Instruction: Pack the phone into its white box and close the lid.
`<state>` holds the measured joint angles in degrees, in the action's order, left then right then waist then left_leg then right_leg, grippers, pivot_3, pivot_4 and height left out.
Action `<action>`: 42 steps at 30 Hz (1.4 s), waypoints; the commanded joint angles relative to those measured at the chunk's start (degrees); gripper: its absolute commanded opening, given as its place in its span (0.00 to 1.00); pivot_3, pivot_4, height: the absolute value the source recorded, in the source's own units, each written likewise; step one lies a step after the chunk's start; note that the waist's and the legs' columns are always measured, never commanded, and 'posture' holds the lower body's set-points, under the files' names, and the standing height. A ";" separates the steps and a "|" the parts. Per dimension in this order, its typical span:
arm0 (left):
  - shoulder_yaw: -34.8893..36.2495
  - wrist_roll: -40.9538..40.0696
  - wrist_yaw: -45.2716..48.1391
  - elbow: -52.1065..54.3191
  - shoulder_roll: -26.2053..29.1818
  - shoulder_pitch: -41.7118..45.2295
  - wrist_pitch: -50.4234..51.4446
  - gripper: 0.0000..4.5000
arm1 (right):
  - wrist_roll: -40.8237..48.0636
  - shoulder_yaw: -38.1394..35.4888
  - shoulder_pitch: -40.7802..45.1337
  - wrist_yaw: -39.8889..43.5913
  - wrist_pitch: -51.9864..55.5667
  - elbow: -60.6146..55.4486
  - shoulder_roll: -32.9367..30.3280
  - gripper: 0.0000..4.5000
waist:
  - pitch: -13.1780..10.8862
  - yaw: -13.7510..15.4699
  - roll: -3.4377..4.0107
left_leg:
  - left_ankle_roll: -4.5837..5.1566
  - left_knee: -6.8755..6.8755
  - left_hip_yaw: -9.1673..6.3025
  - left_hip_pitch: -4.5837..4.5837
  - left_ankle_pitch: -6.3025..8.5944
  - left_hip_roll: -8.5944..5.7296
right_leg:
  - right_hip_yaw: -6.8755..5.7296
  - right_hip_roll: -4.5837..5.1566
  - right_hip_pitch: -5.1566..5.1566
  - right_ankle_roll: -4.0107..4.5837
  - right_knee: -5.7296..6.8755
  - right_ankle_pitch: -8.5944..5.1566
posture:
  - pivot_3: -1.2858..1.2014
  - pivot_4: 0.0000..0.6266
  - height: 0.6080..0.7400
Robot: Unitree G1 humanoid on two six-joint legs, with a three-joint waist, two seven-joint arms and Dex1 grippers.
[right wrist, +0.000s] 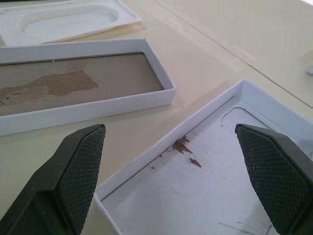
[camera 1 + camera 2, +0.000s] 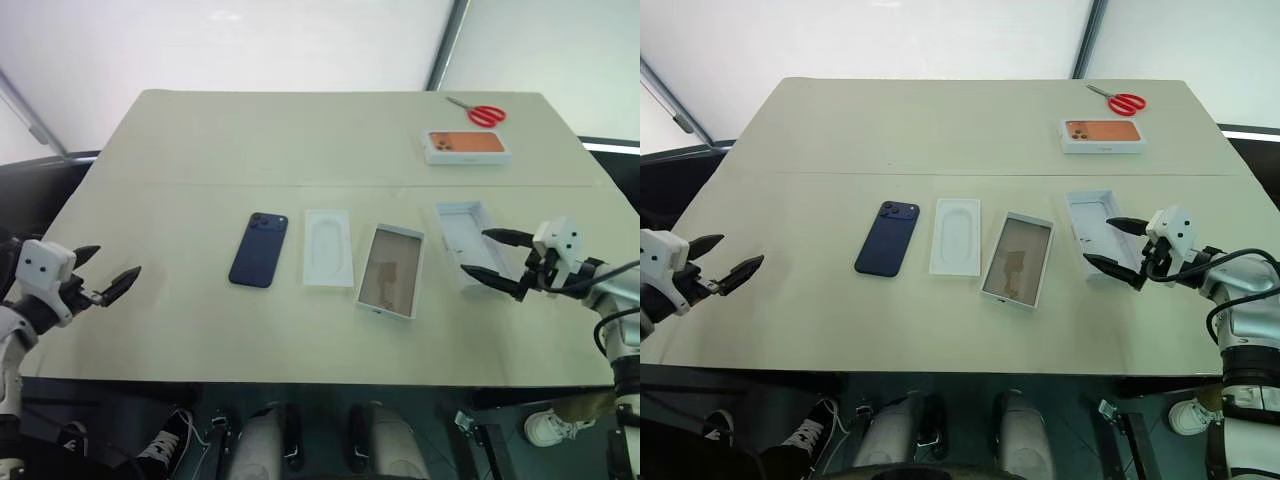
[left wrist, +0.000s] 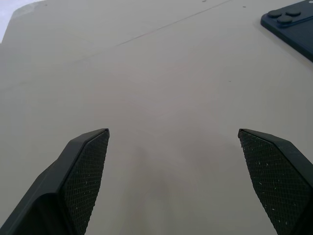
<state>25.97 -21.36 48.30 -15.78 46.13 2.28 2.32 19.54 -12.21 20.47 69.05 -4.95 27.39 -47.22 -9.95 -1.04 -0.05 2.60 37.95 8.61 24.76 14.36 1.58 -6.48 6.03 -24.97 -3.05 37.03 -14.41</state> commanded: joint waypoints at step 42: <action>-15.64 -20.06 -23.40 17.29 -30.54 30.70 62.09 0.99 | -0.80 6.48 4.23 -7.64 4.84 -23.89 4.28 0.99 | -0.16 0.74 -0.25 | -0.18 0.24 0.00 -0.25 -0.39 0.05 | -0.05 -0.38 0.69 -0.48 0.14 0.11 | 0.52 0.24 0.99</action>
<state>9.77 -39.49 26.43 1.17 16.33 31.34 62.39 18.73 -4.79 23.77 62.03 0.20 4.99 -42.63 -10.11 -0.30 -0.31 2.42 38.21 8.60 24.52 13.97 1.62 -6.53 5.65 -24.27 -3.54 37.17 -14.30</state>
